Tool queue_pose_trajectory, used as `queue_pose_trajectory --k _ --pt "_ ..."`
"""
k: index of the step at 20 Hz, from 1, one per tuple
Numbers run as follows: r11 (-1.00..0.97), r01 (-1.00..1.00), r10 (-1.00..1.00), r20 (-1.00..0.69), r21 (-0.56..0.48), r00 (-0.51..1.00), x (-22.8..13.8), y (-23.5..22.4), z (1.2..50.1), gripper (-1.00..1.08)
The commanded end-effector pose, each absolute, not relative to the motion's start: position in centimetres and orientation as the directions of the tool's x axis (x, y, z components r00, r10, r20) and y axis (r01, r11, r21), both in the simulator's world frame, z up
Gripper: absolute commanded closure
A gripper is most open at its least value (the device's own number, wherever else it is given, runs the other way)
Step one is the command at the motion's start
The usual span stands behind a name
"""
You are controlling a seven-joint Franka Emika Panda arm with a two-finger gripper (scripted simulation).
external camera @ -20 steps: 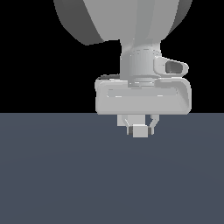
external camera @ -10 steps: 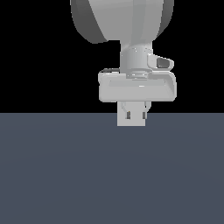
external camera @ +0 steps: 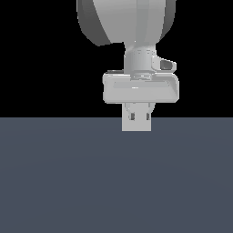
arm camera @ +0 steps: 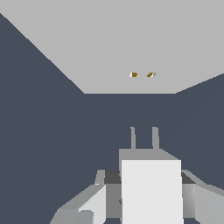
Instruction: Plug the charger into the wall socket.
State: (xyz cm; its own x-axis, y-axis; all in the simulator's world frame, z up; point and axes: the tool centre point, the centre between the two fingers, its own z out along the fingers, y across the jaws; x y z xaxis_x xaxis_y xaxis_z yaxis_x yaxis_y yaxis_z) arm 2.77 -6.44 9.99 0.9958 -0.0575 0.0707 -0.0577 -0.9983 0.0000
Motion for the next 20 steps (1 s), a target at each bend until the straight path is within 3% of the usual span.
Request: queue_pose_trajectory --k 1,20 --pt "-0.998 -0.057 -0.057 0.071 0.000 0.996 2.8 -6.4 10.0 1.08" --pt "-0.998 -0.057 -0.057 0.071 0.000 0.996 6.7 -6.6 10.0 1.08"
